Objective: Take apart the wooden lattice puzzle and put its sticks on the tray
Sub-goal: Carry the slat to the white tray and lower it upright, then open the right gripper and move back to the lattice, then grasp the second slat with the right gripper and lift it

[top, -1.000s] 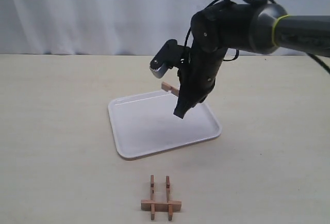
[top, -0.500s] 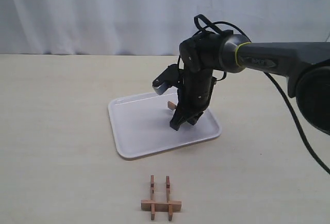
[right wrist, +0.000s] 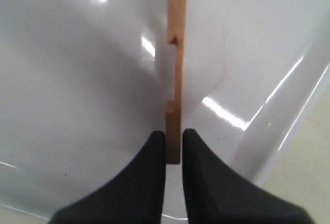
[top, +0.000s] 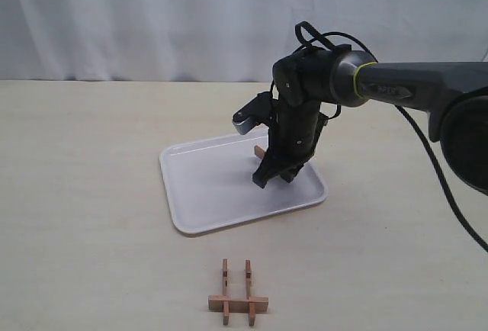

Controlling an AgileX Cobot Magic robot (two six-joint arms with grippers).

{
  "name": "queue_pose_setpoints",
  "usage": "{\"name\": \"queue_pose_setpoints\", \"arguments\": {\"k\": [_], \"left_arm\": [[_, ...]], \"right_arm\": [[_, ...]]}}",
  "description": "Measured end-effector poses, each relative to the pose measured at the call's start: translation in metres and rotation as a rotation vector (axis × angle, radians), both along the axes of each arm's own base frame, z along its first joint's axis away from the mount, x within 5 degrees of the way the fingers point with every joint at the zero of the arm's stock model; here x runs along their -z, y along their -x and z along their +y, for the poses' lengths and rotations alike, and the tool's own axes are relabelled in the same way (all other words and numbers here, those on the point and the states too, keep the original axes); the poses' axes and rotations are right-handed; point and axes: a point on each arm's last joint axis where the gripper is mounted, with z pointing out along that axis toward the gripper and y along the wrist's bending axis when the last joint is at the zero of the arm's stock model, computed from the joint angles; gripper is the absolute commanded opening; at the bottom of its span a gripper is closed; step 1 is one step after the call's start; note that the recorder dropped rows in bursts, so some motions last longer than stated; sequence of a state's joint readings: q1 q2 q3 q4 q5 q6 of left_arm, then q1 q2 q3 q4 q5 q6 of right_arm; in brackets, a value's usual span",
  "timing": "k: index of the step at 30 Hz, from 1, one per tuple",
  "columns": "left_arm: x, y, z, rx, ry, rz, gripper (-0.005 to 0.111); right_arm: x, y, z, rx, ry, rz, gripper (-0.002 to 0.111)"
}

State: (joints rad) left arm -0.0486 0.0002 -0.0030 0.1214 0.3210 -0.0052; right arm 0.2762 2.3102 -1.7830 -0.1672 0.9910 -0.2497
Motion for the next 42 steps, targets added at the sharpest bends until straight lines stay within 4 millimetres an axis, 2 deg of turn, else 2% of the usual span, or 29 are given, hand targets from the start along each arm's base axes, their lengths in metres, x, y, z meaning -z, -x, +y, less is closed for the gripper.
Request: {"name": "queue_pose_setpoints", "arguments": {"k": [3,6,11,13,18,21,23,26,31,36,42], "left_arm": [[0.0,0.0,0.0,0.0,0.0,0.0,0.0],[0.0,0.0,0.0,0.0,0.0,0.0,0.0],[0.0,0.0,0.0,0.0,0.0,0.0,0.0],[0.0,0.0,0.0,0.0,0.0,0.0,0.0],[0.0,0.0,0.0,0.0,0.0,0.0,0.0],[0.0,0.0,0.0,0.0,0.0,0.0,0.0],[0.0,0.0,0.0,0.0,0.0,0.0,0.0],[0.0,0.0,0.0,0.0,0.0,0.0,0.0],[0.0,0.0,0.0,0.0,0.0,0.0,0.0],[0.0,0.0,0.0,0.0,0.0,0.0,0.0],[0.0,0.0,0.0,0.0,0.0,0.0,0.0]], "right_arm": [[0.0,0.0,0.0,0.004,-0.001,0.0,0.04],[0.0,-0.001,0.0,0.002,-0.004,-0.009,0.051],[-0.005,-0.001,0.0,0.0,-0.008,-0.027,0.058],[-0.015,-0.001,0.0,0.0,-0.013,-0.046,0.059],[-0.058,0.005,0.001,-0.028,-0.028,-0.119,0.059],[-0.078,0.016,0.011,-0.103,-0.015,-0.099,0.059],[-0.083,0.029,0.022,-0.171,0.006,-0.048,0.059],[-0.076,0.052,0.039,-0.269,0.043,0.048,0.059],[-0.052,0.092,0.059,-0.413,0.088,0.193,0.059],[-0.039,0.131,0.065,-0.5,0.087,0.28,0.059],[-0.028,0.166,0.072,-0.647,0.061,0.255,0.059]]}}
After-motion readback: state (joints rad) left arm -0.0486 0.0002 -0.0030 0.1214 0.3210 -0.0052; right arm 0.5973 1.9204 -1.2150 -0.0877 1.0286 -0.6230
